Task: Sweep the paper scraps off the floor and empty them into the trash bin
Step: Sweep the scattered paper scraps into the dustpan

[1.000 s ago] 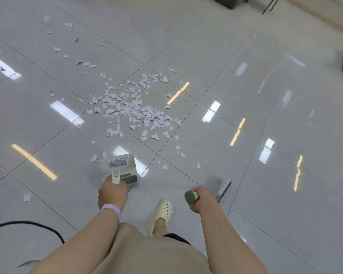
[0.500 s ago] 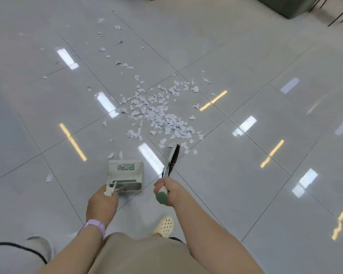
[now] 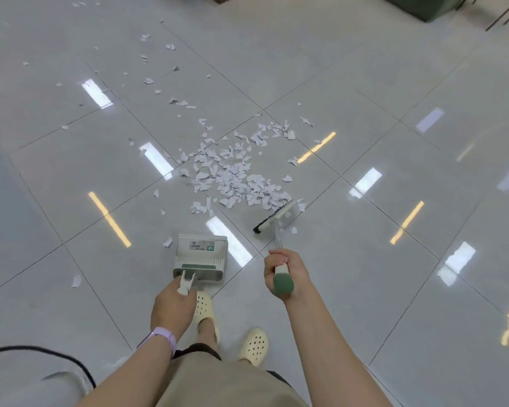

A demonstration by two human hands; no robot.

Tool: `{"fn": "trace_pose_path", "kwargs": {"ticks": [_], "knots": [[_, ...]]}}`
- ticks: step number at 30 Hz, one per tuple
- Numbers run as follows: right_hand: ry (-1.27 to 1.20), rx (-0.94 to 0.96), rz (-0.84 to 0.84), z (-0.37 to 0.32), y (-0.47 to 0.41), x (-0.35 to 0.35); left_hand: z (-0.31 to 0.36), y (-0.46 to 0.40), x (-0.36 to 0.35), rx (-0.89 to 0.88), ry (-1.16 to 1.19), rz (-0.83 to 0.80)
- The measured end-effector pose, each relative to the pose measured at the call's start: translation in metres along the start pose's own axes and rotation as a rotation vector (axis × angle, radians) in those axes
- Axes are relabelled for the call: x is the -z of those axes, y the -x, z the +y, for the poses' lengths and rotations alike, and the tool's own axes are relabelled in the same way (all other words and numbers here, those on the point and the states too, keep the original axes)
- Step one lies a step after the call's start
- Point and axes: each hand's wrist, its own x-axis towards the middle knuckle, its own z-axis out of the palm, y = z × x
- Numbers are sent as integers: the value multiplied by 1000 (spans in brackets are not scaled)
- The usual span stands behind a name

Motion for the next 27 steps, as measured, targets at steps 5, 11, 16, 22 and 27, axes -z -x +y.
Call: {"fn": "trace_pose_path", "kwargs": {"ticks": [5, 11, 16, 22, 27], "knots": [[-85, 185, 183, -14, 29, -10, 49, -39, -14, -86, -102, -136], [57, 332, 405, -18, 21, -9, 94, -81, -27, -161, -63, -215], [102, 355, 488, -20, 11, -14, 104, -108, -26, -182, -84, -266], [85, 302, 431, -39, -15, -32, 113, -135, -21, -154, -145, -285], [373, 127, 298, -63, -54, -108, 125, -163, -13, -150, -262, -277]]}}
